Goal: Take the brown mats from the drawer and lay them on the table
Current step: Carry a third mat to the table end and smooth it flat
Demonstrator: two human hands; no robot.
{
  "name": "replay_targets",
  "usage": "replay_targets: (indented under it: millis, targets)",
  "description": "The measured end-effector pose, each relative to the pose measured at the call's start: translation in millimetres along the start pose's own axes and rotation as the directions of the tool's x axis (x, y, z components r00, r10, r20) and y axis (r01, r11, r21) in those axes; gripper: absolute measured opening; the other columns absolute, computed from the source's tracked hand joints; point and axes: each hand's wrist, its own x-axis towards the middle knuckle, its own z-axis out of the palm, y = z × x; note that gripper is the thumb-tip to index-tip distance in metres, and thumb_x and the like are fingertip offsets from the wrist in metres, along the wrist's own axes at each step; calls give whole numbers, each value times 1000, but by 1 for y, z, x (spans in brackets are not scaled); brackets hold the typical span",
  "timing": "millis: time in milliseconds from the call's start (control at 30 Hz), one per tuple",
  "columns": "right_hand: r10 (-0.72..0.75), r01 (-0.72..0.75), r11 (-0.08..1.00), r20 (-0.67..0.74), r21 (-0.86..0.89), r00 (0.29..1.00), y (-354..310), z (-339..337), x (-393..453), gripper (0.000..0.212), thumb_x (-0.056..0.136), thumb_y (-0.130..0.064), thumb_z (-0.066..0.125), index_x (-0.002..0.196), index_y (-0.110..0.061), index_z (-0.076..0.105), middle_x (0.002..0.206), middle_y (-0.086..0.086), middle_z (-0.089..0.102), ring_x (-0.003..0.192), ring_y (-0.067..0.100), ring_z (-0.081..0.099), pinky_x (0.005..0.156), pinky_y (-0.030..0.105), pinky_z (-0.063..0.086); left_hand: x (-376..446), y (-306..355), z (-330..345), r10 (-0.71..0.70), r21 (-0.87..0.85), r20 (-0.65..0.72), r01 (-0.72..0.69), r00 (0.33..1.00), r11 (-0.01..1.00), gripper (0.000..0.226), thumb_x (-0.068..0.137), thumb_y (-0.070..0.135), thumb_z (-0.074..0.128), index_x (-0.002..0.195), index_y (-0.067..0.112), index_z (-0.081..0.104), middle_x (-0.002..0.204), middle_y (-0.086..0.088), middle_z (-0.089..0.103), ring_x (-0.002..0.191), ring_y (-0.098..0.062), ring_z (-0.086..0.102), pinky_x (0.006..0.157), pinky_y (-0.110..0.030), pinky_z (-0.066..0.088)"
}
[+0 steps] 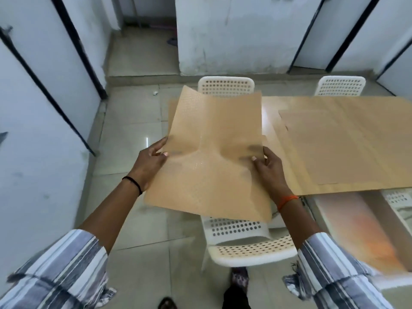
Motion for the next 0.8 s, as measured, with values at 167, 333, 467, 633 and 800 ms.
replay_targets:
  millis: [167,333,467,633,800]
  targets:
    - [0,-1,995,9,99,1000,-27,77,-27,27,98,3,48,116,-14,60,100,12,75,70,29,72,60,39,61,-20,1,-78,41,25,-47,-40,998,999,49,96,4,52,138,29,52,117,7,64,97,-7,64,79,-20,52]
    - [-13,13,996,-2,91,1000,-44,117,-19,28,99,-1,49,115,-20,63,103,9,75,76,34,72,70,52,61,-4,6,-122,41,6,-65,-40,997,999,49,95,5,53,137,31,53,117,-2,67,100,-16,66,87,-30,53]
    - [-24,26,999,-42,33,999,-52,142,5,34,97,-9,52,105,-39,67,111,5,73,92,39,70,79,57,58,24,11,-141,53,2,-55,-53,997,999,50,95,5,54,137,30,54,115,2,69,101,-14,66,90,-30,53]
    - [-9,14,998,-89,61,996,-55,172,52,31,98,-8,52,108,-33,67,108,4,74,93,40,70,80,55,59,84,21,-158,67,-18,-34,-68,997,998,49,96,5,52,139,29,52,106,6,69,90,-8,66,76,-22,52]
    - [-1,11,998,-154,66,988,-50,194,125,29,97,-9,51,113,-28,66,106,3,75,91,40,70,78,46,60,172,39,-163,83,-12,18,-83,996,996,49,97,5,52,138,31,51,95,9,68,72,2,67,61,-12,52]
